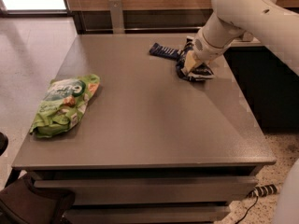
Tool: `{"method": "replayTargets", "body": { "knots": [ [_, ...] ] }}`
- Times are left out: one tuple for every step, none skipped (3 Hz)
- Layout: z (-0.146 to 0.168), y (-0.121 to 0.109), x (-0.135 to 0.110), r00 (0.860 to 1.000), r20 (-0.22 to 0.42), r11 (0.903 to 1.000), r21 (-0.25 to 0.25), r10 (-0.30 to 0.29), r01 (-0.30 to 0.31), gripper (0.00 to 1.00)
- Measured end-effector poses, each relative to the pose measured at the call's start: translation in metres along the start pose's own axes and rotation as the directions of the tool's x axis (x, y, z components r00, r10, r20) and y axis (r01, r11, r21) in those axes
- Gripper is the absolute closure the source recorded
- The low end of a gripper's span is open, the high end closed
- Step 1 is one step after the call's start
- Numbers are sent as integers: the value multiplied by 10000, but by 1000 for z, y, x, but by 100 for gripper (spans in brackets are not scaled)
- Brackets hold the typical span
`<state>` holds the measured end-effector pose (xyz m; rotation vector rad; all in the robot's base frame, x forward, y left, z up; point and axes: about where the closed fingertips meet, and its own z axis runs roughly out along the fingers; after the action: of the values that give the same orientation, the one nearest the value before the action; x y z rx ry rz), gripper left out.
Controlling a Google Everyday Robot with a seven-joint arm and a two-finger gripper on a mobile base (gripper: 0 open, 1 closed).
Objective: Move blue chip bag near green rice chip bag
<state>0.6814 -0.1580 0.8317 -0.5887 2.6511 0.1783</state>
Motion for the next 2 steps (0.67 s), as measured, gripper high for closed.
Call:
{"method": "replayTargets", "body": {
  "knots": [
    [0, 0, 0, 10000, 0, 10000, -1, -1, 1, 100],
    [-1, 0, 0, 10000, 1, 10000, -1, -1, 1, 100]
  ]
}}
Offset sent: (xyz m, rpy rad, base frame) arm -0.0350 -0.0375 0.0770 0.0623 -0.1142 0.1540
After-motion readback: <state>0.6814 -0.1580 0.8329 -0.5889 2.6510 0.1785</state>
